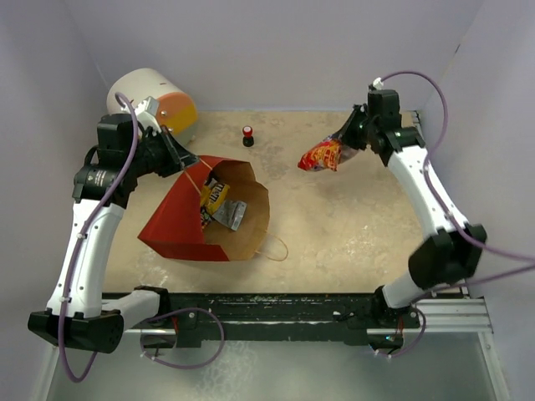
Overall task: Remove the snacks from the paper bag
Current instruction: Place the snack at the center of the board, then take out the snack from the paper bag, then place the snack at the center of the board, then take out the snack from the paper bag.
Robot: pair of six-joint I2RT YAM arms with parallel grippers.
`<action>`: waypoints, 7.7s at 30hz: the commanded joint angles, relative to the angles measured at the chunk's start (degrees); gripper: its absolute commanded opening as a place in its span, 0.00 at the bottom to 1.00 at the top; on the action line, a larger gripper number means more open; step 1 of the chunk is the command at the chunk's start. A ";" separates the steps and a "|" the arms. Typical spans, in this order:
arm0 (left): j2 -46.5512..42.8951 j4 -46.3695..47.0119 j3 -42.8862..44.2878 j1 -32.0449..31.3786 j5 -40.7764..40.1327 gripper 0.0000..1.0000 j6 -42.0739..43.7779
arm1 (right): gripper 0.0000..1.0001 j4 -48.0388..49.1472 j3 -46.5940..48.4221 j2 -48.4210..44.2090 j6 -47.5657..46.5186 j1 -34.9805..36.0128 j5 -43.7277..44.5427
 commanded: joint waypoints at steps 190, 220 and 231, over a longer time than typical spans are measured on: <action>-7.46 -6.68 -3.79 -6.00 -0.27 0.00 4.31 | 0.28 52.27 -45.73 10.83 30.03 12.29 19.58; -5.12 -9.82 0.69 -5.96 -3.66 0.00 10.28 | 0.69 69.87 -53.80 -9.88 4.72 45.97 14.31; -4.98 -14.03 0.49 -5.96 -5.15 0.00 10.20 | 0.70 88.42 -41.44 13.26 2.67 57.12 28.58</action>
